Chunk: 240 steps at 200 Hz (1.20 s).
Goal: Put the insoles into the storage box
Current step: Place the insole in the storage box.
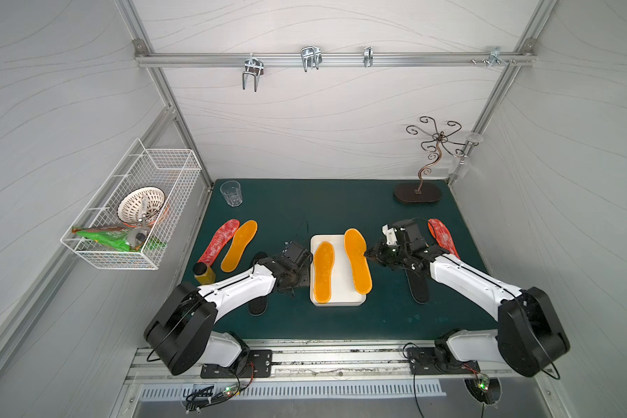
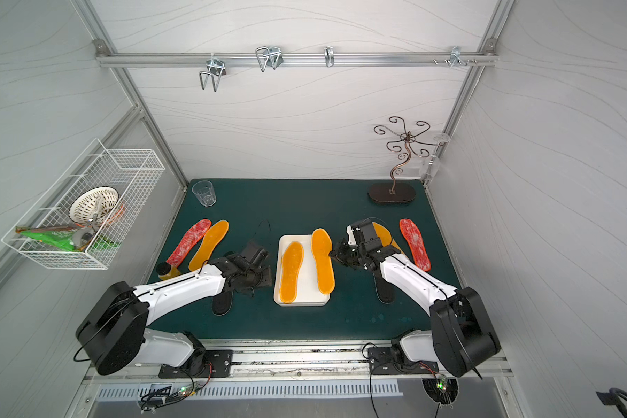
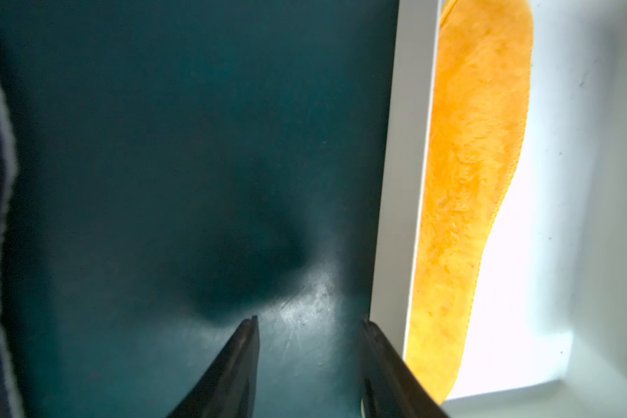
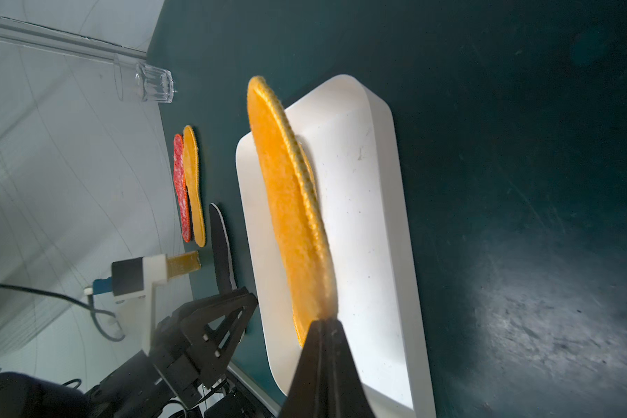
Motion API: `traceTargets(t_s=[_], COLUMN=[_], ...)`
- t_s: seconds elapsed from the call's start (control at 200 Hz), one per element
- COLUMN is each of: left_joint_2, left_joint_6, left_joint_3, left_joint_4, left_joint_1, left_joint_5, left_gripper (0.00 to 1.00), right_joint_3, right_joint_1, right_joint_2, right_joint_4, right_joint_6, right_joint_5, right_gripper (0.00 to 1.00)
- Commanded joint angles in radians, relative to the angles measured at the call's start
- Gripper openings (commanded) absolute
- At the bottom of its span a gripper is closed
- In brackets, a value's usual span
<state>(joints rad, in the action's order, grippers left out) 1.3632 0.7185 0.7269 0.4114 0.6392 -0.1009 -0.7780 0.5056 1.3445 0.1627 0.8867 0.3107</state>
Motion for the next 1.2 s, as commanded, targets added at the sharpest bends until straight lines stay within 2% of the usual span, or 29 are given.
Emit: traceTargets(t_s=[0.0, 0.21, 0.365, 0.72, 1.195], left_joint_2=[-0.051, -0.067, -0.063, -0.035, -0.019], left_joint_6=[-0.008, -0.019, -0.016, -0.022, -0.02], left_joint_3=[0.017, -0.008, -0.017, -0.002, -0.002], left_joint_4=[0.029, 0.033, 0.031, 0.024, 0.026], left_joint_1=[-0.019, -0.054, -0.054, -0.053, -0.054], left_joint_5=[-0.066, -0.063, -0.061, -0.058, -0.067], left_gripper=[0.49, 0.5, 0.5, 0.5, 0.5], right_joint_3=[0.006, -0.012, -0.002, -0.039, -0.035], right_joint_1=[0.033, 0.102, 0.148, 0.213, 0.25], right_joint_2=[0.024, 0.084, 0.096, 0.142, 0.17], right_joint_4=[-0.043, -0.044, -0.048, -0.005, -0.011], right_joint_6=[0.044, 0.069, 0.085, 0.068, 0.119], right_joint_5=[-0.055, -0.142, -0.252, -0.385, -0.459], right_gripper=[0.0, 0.0, 0.0, 0.0, 0.0])
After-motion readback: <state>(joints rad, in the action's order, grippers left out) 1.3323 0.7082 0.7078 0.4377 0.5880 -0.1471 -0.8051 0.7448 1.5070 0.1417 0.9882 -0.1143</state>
